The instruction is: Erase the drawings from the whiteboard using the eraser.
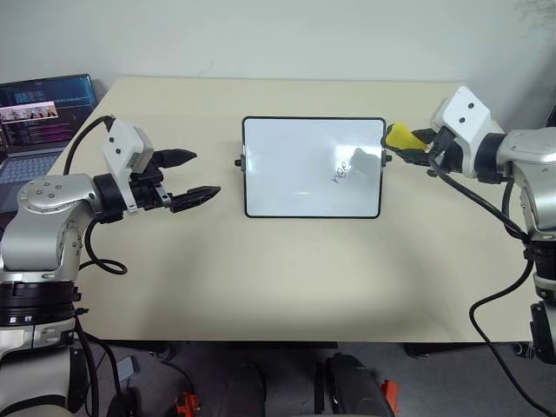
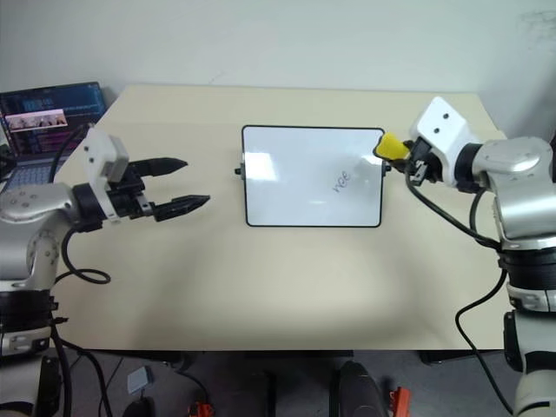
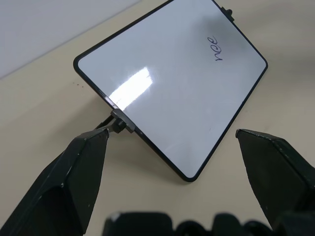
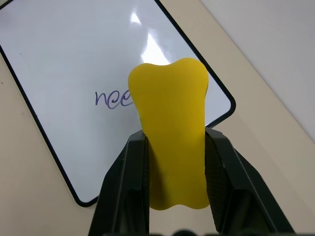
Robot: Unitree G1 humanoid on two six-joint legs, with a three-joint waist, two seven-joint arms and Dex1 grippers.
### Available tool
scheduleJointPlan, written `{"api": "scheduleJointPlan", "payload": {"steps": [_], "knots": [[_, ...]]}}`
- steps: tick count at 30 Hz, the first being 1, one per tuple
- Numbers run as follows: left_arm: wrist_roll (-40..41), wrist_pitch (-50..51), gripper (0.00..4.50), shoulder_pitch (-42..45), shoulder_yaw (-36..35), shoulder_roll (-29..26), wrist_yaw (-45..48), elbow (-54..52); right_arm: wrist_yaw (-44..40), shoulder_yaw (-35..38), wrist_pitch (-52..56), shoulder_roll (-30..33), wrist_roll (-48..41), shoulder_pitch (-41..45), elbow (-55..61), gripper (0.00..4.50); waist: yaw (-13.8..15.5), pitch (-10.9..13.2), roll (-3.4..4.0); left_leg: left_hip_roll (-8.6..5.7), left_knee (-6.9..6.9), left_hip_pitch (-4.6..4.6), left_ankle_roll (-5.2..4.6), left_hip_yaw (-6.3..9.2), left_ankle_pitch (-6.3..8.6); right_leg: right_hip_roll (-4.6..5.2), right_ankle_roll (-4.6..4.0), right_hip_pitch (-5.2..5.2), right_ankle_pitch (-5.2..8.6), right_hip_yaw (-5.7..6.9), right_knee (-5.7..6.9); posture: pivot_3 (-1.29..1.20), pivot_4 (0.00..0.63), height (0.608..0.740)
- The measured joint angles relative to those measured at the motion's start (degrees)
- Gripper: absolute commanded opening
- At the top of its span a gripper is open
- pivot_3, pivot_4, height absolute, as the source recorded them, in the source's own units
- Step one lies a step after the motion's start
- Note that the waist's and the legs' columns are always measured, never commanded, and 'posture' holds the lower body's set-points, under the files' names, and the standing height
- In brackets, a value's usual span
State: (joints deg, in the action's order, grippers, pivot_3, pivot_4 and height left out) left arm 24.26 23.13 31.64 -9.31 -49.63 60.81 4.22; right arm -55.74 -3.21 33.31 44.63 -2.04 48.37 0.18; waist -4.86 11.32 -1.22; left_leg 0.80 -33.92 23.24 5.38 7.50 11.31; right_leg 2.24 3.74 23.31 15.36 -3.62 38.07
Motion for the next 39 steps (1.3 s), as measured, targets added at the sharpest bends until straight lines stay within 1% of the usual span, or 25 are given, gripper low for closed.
{"api": "scheduleJointPlan", "payload": {"steps": [2,18,25,28,35,39], "knots": [[0.0,0.0,4.50,0.0,0.1,0.3,0.0,0.0,0.1,-0.6,0.5,-0.9,-0.6,0.0,0.9,1.12,0.0,0.0,0.00,0.00,-0.01,0.01,0.00,0.01,0.00,0.00,0.00,0.00,0.00,0.01,0.01,0.00,0.150,0.740],[0.0,0.0,4.50,0.6,0.4,1.0,0.1,0.0,1.2,-0.8,0.9,-0.8,-1.5,0.1,1.3,1.12,0.1,0.0,0.00,0.00,-0.05,0.01,0.00,0.01,0.00,0.00,0.00,0.00,-0.01,0.01,0.05,0.00,0.150,0.740],[-0.1,0.0,4.50,2.1,2.5,2.5,0.5,-0.1,6.8,-4.4,0.9,-7.9,-0.2,4.6,-3.4,1.12,0.0,0.0,-0.01,-0.01,-0.13,-0.03,0.01,0.01,-0.01,-0.01,-0.01,-0.01,-0.01,-0.01,0.18,0.00,0.150,0.740],[-0.1,0.0,4.50,3.0,3.4,3.4,0.6,-0.1,12.1,-5.9,1.0,-11.9,2.7,6.1,-9.4,1.12,0.0,0.0,-0.03,-0.01,-0.14,-0.03,0.01,0.01,-0.01,-0.01,-0.01,-0.02,-0.02,-0.01,0.19,0.00,0.150,0.740],[-0.9,-0.1,4.50,3.2,4.7,3.8,0.6,-0.1,18.5,-8.4,2.4,-15.0,7.7,8.1,-18.3,1.12,-0.1,0.0,-0.03,-0.02,-0.12,-0.04,0.01,0.01,-0.01,-0.01,-0.02,-0.01,-0.02,-0.01,0.21,0.00,0.150,0.740],[-1.8,-0.2,4.50,3.2,5.5,4.3,0.5,-0.2,20.0,-10.1,3.1,-17.1,9.5,9.5,-20.5,1.12,-0.3,0.0,-0.03,-0.02,-0.13,-0.12,0.01,-0.01,-0.01,-0.01,-0.02,-0.01,-0.01,-0.04,0.41,0.00,0.150,0.740]]}}
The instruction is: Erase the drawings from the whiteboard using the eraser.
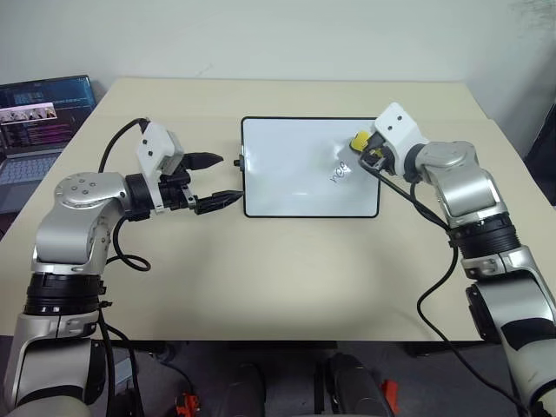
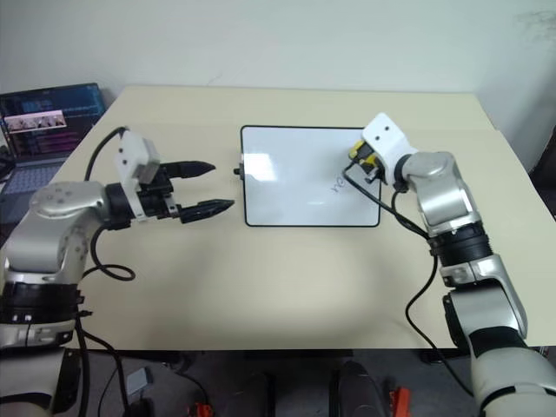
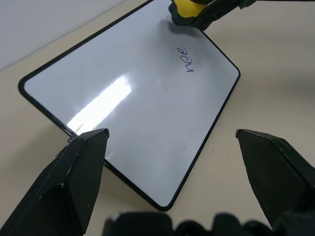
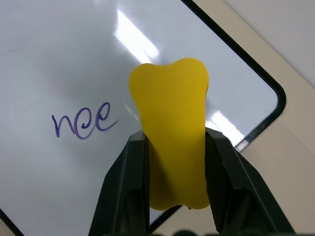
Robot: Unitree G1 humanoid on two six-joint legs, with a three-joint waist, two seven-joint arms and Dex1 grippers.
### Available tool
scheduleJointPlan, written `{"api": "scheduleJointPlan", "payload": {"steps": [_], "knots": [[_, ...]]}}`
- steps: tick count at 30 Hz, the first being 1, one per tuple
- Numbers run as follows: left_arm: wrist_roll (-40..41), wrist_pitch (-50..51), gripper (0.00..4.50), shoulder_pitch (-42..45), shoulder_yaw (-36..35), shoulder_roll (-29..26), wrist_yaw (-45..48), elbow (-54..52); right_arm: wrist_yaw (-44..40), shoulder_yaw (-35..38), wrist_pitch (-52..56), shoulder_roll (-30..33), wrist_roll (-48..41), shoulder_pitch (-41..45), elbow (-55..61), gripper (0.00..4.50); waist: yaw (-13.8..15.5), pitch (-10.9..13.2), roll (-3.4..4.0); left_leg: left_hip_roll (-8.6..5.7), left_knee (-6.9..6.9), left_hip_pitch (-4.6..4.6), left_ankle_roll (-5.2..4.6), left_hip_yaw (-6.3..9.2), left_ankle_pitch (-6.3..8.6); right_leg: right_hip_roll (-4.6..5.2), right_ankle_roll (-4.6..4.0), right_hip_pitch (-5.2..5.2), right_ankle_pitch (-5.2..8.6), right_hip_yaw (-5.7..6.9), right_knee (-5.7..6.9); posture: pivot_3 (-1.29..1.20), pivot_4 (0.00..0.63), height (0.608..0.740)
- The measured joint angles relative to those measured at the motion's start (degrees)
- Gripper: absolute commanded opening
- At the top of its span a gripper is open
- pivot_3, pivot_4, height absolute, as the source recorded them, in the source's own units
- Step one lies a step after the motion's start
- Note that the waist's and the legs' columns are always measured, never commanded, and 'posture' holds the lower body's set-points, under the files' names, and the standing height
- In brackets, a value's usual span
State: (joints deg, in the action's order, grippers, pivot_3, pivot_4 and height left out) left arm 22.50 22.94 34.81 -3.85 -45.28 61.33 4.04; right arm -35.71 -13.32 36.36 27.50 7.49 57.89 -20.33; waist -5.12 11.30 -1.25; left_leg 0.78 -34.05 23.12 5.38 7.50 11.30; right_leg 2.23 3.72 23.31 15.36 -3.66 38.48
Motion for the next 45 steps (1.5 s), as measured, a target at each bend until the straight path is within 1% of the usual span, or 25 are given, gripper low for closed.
{"api": "scheduleJointPlan", "payload": {"steps": [4,9,11,13,17,21,24,28,31,35,39,45], "knots": [[-0.2,0.1,4.50,-1.1,0.1,0.0,-0.4,-0.2,0.7,-2.4,0.6,-0.3,2.5,0.2,-2.1,1.12,0.1,0.0,0.00,-0.01,-0.06,-0.04,0.00,0.00,0.00,0.00,0.00,0.00,0.01,-0.01,0.12,0.00,0.150,0.740],[-0.1,0.2,4.50,-1.8,0.1,0.0,-0.6,-1.4,0.5,-5.3,1.7,-0.9,5.0,0.2,-1.6,1.12,0.0,0.0,-0.01,-0.01,-0.12,-0.12,0.00,-0.02,0.00,-0.02,0.00,0.00,0.01,-0.07,0.28,0.00,0.150,0.740],[-0.1,0.3,4.50,-1.8,0.0,0.0,-0.7,-1.5,-0.6,-8.1,3.2,-0.7,7.1,-0.7,0.6,1.12,0.0,-0.1,-0.06,0.00,-0.18,-0.18,0.00,-0.02,-0.01,-0.04,-0.01,-0.02,0.01,-0.08,0.38,0.00,0.150,0.740],[0.0,0.4,4.50,-1.8,0.0,0.0,-0.7,-1.6,-3.1,-11.9,6.3,-0.7,8.9,-3.6,5.8,1.12,0.0,-0.1,-0.10,0.00,-0.28,-0.20,-0.01,0.01,-0.01,-0.07,0.00,-0.07,0.02,-0.08,0.46,0.00,0.150,0.740],[0.0,0.5,4.50,-1.8,0.0,0.0,-0.7,-1.7,-5.6,-15.2,9.6,-1.2,9.3,-6.5,9.9,1.12,0.0,-0.1,-0.09,0.00,-0.60,-0.17,-0.01,0.01,-0.01,-0.08,0.06,-0.11,0.04,-0.09,0.50,0.00,0.150,0.740],[0.1,0.5,4.50,-1.8,0.0,0.0,-0.7,-1.7,-6.3,-15.2,11.4,-0.9,9.6,-6.8,10.5,1.12,0.2,-0.1,-0.09,-0.01,-0.72,-0.16,-0.01,0.03,-0.01,-0.08,0.17,-0.16,0.06,-0.08,0.52,0.00,0.150,0.740],[0.1,0.5,4.50,-1.7,0.0,0.0,-0.6,-1.7,-4.6,-14.8,10.6,-1.2,9.7,-5.5,8.6,1.12,0.1,-0.1,-0.09,0.00,-0.72,-0.16,-0.01,0.02,-0.01,-0.09,0.14,-0.15,0.04,-0.10,0.53,0.00,0.150,0.740],[0.1,0.5,4.50,-1.4,0.0,0.1,-0.6,-1.7,3.3,-9.4,8.0,-2.7,9.9,1.8,0.7,1.12,0.1,-0.1,-0.09,0.00,-0.70,-0.15,-0.01,0.02,-0.01,-0.09,0.03,-0.13,-0.03,-0.10,0.53,0.00,0.150,0.740],[0.0,0.5,4.50,-1.3,0.1,0.1,-0.6,-1.7,8.3,-6.7,5.1,-4.0,9.9,5.9,-5.4,1.12,0.1,-0.1,-0.09,-0.01,-0.66,-0.13,-0.02,0.02,-0.01,-0.08,0.02,-0.12,-0.03,-0.11,0.51,0.00,0.150,0.740],[0.0,0.5,4.50,-1.2,0.1,0.2,-0.6,-1.7,10.7,-5.9,2.6,-5.1,9.9,7.3,-10.1,1.12,0.1,-0.1,-0.08,-0.01,-0.54,-0.11,-0.02,0.00,0.00,-0.08,0.01,-0.07,-0.02,-0.11,0.48,0.00,0.150,0.740],[0.1,0.5,4.50,-1.2,0.1,0.2,-0.6,-1.7,7.1,-8.0,2.3,-5.2,10.7,6.8,-8.8,1.12,-0.3,-0.1,-0.09,0.00,-0.50,-0.15,-0.02,0.00,0.00,-0.08,0.01,-0.06,-0.02,-0.12,0.49,0.00,0.150,0.740],[0.1,0.5,4.50,-1.8,0.0,0.2,-0.7,-1.9,-2.7,-14.8,4.7,-5.1,11.7,-0.6,1.2,1.12,-0.3,-0.1,-0.11,0.00,-0.63,-0.18,-0.02,0.01,-0.01,-0.09,0.07,-0.14,0.01,-0.12,0.51,0.00,0.150,0.740]]}}
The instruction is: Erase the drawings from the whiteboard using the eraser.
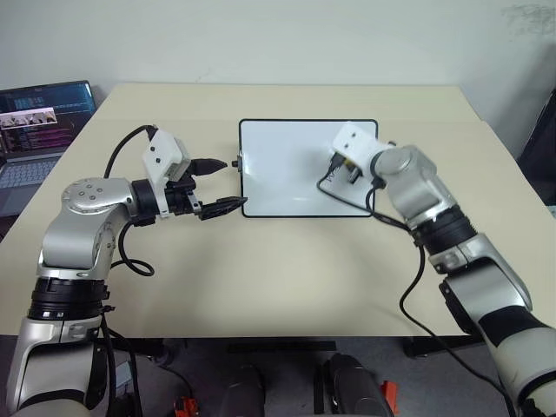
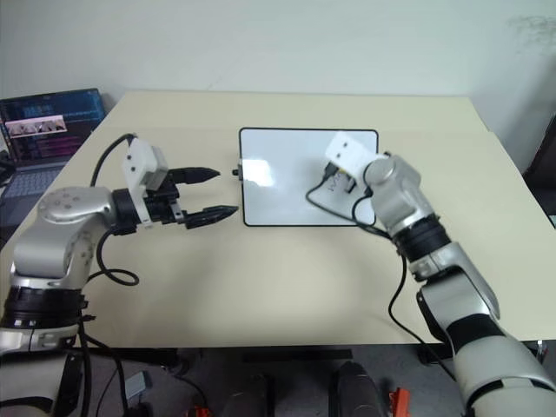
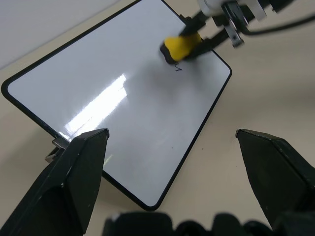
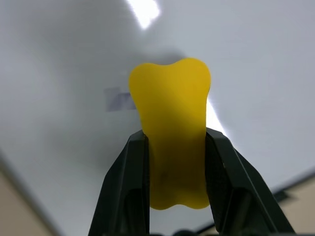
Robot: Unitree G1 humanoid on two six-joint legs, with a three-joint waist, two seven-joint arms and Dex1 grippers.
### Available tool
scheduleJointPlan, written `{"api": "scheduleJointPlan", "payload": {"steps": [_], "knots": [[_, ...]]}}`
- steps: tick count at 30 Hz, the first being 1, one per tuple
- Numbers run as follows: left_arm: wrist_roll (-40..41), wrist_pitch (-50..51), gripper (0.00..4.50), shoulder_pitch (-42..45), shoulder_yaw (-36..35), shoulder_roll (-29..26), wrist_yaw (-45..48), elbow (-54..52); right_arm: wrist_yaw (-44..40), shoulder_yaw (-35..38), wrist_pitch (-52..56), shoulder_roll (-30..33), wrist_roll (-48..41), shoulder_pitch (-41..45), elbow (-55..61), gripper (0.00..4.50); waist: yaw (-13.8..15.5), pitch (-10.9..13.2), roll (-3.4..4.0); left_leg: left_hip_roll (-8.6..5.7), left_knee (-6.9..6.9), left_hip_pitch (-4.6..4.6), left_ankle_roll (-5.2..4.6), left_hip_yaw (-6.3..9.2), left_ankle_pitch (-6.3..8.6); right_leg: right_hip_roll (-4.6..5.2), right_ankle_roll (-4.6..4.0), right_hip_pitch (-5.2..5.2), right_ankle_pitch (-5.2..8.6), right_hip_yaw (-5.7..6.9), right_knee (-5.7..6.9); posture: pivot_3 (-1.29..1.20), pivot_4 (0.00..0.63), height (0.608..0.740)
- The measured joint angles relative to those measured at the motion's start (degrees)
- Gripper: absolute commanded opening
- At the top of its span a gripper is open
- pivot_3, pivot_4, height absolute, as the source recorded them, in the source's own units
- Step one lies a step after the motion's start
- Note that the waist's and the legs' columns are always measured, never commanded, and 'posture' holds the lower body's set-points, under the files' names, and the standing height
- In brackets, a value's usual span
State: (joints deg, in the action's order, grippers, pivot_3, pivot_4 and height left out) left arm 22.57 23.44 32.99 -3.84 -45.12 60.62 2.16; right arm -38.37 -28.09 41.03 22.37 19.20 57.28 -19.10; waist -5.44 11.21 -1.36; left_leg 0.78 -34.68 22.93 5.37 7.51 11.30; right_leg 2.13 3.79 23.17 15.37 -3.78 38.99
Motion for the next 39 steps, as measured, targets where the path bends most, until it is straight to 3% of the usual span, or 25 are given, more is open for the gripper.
{"api": "scheduleJointPlan", "payload": {"steps": [4,9,21,25,34,39], "knots": [[0.0,0.0,4.50,-0.3,0.0,0.0,0.0,-0.1,-4.8,-3.4,2.6,1.1,0.4,-3.1,4.5,1.12,0.1,0.0,0.01,0.00,-0.09,0.01,0.00,0.01,-0.01,-0.01,0.16,-0.01,0.06,0.00,0.02,0.00,0.150,0.740],[0.0,0.0,4.50,-0.3,-0.1,0.0,0.0,-0.1,-4.8,-3.6,3.4,1.1,0.6,-2.9,4.5,1.12,0.3,0.0,0.00,0.00,-0.09,0.01,0.00,0.02,-0.02,-0.02,0.15,-0.01,0.04,0.00,0.02,0.00,0.150,0.740],[0.0,0.0,4.50,-0.2,-0.1,0.0,-0.1,0.0,12.4,8.0,-2.7,-0.1,0.9,8.8,-13.3,1.12,0.3,0.0,0.01,0.01,0.07,0.04,-0.01,0.00,-0.01,-0.01,-0.08,0.06,-0.07,-0.01,-0.03,0.00,0.150,0.740],[0.0,0.0,4.50,-0.2,-0.1,0.0,-0.1,0.0,10.8,7.3,-2.9,-0.9,1.5,8.3,-12.4,1.12,-0.2,0.0,0.01,0.01,0.08,0.02,-0.01,-0.02,-0.01,-0.01,-0.08,0.06,-0.07,-0.02,-0.01,0.00,0.150,0.740],[0.0,-0.1,4.50,-0.7,-0.4,-0.1,-0.2,0.0,-0.4,-1.4,1.7,-2.3,2.5,-3.3,3.3,1.12,-0.3,0.0,-0.02,0.01,-0.05,-0.01,0.00,0.03,-0.01,-0.03,0.16,-0.01,0.06,0.00,0.01,0.00,0.150,0.740],[0.0,-0.1,4.50,-1.0,-0.6,-0.1,-0.2,0.0,-1.5,-2.4,3.4,-2.0,2.5,-4.7,5.0,1.12,-0.1,0.0,-0.02,0.01,-0.09,-0.01,-0.01,0.03,-0.03,-0.03,0.19,-0.01,0.02,0.00,0.02,0.00,0.150,0.740]]}}
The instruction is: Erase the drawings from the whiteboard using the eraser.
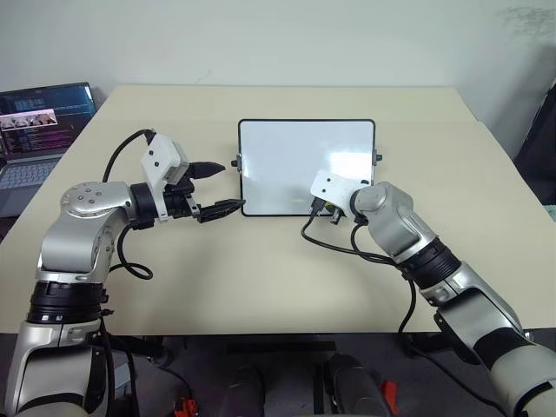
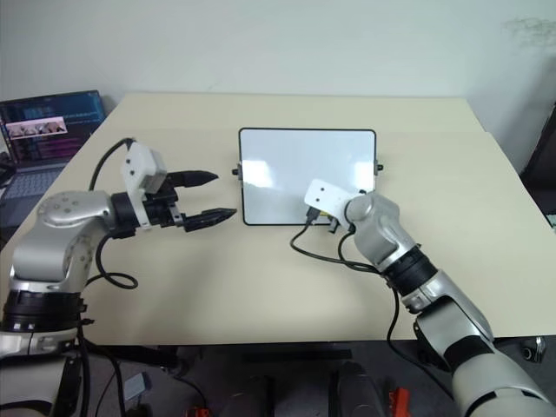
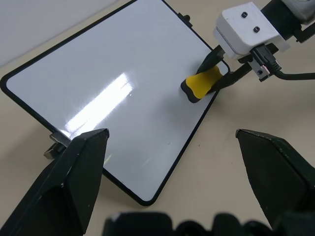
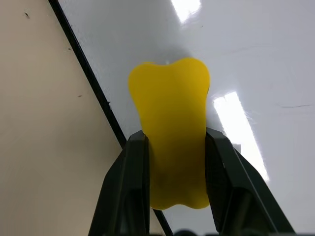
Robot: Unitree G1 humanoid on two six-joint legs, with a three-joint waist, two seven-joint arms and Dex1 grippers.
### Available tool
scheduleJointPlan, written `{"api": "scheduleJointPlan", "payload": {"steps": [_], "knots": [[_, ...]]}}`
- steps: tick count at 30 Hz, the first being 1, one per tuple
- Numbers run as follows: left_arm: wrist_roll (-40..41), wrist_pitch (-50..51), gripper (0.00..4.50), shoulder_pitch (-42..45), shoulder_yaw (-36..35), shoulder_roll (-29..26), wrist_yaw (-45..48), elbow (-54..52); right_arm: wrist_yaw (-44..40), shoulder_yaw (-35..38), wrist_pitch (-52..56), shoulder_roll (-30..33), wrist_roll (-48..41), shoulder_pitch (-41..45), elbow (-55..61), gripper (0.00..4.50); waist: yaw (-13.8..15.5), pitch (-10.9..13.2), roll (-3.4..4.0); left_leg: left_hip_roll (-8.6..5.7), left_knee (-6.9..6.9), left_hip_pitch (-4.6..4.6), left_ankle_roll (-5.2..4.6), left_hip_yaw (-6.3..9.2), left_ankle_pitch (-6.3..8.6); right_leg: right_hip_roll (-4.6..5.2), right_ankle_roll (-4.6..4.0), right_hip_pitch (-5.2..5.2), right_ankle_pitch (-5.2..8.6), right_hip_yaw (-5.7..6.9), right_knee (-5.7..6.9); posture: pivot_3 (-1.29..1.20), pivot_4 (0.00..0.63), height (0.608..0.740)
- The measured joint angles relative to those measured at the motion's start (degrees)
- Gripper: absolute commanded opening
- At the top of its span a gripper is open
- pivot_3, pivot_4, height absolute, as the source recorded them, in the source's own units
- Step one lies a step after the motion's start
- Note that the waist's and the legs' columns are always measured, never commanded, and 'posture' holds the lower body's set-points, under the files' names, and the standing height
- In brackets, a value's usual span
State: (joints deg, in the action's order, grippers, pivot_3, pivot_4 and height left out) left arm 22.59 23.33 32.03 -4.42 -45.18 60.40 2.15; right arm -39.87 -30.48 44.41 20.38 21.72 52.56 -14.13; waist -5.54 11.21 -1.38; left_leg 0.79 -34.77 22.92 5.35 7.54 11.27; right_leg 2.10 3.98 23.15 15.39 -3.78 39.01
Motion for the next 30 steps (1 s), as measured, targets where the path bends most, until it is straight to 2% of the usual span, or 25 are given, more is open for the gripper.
{"api": "scheduleJointPlan", "payload": {"steps": [4,12,16,19,25,27,30], "knots": [[0.0,0.0,4.50,0.0,-0.1,0.0,0.0,0.0,1.2,0.7,-0.4,0.0,-0.1,1.8,-2.2,1.12,0.1,0.0,0.00,0.00,-0.02,0.01,0.00,-0.01,0.00,0.00,0.01,0.00,-0.01,-0.01,0.00,0.00,0.150,0.740],[0.0,-0.1,4.50,0.3,-0.1,0.0,0.2,0.5,9.7,8.2,-2.6,2.4,0.0,8.9,-10.4,1.12,0.6,0.0,0.01,0.00,0.08,0.06,-0.01,-0.02,0.00,0.00,-0.18,0.06,-0.10,-0.01,-0.06,0.00,0.150,0.740],[0.0,-0.2,4.50,0.9,-0.1,0.0,0.3,0.7,6.3,15.3,-0.4,2.3,-6.0,9.0,-6.6,1.12,0.5,0.1,0.04,0.00,0.20,0.12,-0.01,-0.02,0.01,0.01,-0.28,0.14,-0.15,0.00,-0.08,0.00,0.150,0.740],[0.1,-0.2,4.50,0.9,-0.1,0.1,0.3,0.6,0.7,19.3,4.9,3.1,-12.4,9.0,2.2,1.12,0.4,0.1,0.05,0.00,0.40,0.12,-0.02,0.00,0.01,0.01,-0.27,0.16,-0.07,0.04,-0.14,0.00,0.150,0.740],[0.2,-0.2,4.50,0.5,-0.4,0.0,0.4,0.6,-5.2,25.5,9.9,11.1,-19.8,6.8,12.3,1.12,1.0,0.1,0.03,-0.01,0.51,0.16,-0.02,0.00,0.02,0.07,-0.27,0.15,-0.04,0.09,-0.30,0.00,0.150,0.740],[0.2,-0.2,4.50,0.8,-0.3,0.0,0.5,0.6,-7.5,27.1,9.6,15.4,-22.0,3.4,15.2,1.12,1.1,0.1,0.02,-0.01,0.50,0.16,-0.02,0.01,0.02,0.07,-0.26,0.13,-0.04,0.11,-0.33,0.00,0.150,0.740],[0.2,-0.2,4.50,0.8,-0.5,-0.2,0.7,0.8,-10.4,25.7,8.7,23.5,-22.4,-3.1,16.8,1.12,1.1,0.1,0.02,-0.02,0.51,0.15,-0.02,-0.03,0.02,0.09,-0.24,0.13,-0.03,0.08,-0.35,0.00,0.150,0.740]]}}
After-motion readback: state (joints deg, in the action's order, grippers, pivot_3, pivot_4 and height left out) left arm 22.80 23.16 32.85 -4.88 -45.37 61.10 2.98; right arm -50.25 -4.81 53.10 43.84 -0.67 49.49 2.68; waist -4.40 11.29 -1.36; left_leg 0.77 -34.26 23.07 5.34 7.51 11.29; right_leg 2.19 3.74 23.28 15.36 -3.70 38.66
